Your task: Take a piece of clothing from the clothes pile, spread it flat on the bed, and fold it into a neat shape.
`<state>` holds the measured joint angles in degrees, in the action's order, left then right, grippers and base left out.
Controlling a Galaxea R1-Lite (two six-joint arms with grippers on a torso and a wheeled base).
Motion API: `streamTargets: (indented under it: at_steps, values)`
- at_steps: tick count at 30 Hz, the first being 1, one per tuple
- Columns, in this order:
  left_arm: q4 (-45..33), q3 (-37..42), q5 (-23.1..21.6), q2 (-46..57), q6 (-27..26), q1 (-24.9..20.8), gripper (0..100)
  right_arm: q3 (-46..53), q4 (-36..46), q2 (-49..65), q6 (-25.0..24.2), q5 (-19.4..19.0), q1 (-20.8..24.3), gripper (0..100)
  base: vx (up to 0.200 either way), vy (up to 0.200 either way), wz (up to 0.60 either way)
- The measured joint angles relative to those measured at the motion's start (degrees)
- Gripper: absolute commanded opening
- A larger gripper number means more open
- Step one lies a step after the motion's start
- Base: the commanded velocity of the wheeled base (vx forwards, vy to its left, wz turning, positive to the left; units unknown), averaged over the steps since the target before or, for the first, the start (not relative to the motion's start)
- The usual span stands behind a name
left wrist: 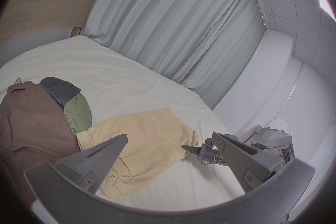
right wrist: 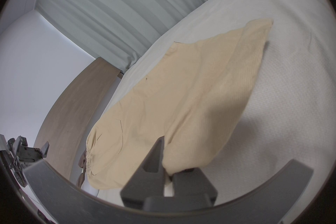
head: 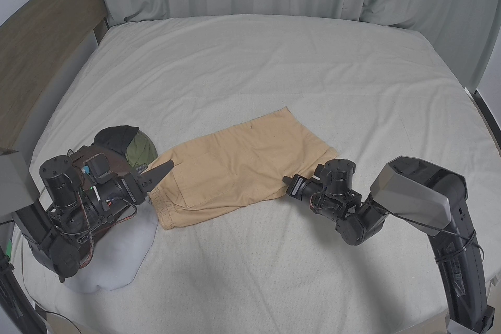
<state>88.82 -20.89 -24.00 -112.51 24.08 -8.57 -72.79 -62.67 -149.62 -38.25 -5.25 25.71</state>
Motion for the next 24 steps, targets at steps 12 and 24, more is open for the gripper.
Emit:
streamTargets:
  at_steps: [12,24]
  values:
    - [0.02,0.0,0.0,-0.15,0.15,0.04,100,6.29,-3.45,1.82,-0.04,0.2,-0.33,0,0.0,0.0,0.0]
    - [0.02,0.0,-0.09,-0.22,0.44,0.39,100,14.56,-5.45,5.84,0.0,1.89,0.02,0,0.0,0.0,0.0]
